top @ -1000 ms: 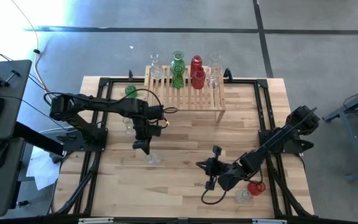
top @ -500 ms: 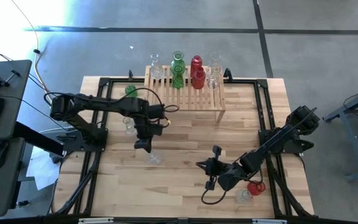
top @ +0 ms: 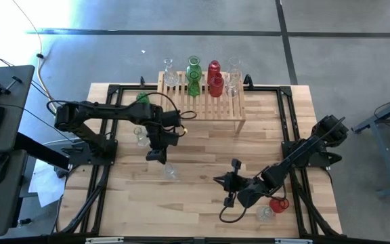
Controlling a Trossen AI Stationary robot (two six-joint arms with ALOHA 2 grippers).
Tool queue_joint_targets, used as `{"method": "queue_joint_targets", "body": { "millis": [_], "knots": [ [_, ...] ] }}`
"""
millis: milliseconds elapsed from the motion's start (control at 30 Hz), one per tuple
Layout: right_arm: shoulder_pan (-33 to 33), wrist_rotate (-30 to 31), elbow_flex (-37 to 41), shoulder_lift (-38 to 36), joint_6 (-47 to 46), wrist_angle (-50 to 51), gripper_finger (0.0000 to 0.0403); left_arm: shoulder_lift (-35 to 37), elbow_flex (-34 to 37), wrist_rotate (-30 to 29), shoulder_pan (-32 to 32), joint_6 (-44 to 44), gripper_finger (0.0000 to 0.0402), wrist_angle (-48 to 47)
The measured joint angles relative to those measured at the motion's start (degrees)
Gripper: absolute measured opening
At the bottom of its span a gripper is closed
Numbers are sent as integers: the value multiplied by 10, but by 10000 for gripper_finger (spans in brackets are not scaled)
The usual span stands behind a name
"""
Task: Sort vases onto shelf
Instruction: Put the transparent vase on the shelf aligned with the other transparent vase
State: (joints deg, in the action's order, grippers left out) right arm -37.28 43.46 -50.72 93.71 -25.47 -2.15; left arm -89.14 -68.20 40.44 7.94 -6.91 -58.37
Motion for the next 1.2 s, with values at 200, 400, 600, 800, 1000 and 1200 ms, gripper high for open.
{"method": "queue_joint_targets", "body": {
  "millis": [200, 400, 600, 800, 1000, 1200],
  "knots": [
    [0, 0, 0, 0, 0, 3, 0, 31, -15, -53, -17, -37, 85, -45],
    [0, -2, 0, 0, 10, 21, 0, 127, 4, -141, -69, -6, 85, -18],
    [4, 11, 0, 3, 15, 20, 0, 263, 126, -301, -176, 158, 85, 152],
    [5, 39, 0, 5, 25, 19, 0, 364, 246, -521, -355, 335, 85, 233],
    [5, 50, 0, 5, 24, 16, 0, 359, 284, -680, -523, 439, 85, 287],
    [5, 50, 0, 5, 26, 12, 0, 283, 285, -742, -607, 521, 85, 292]
  ]
}}
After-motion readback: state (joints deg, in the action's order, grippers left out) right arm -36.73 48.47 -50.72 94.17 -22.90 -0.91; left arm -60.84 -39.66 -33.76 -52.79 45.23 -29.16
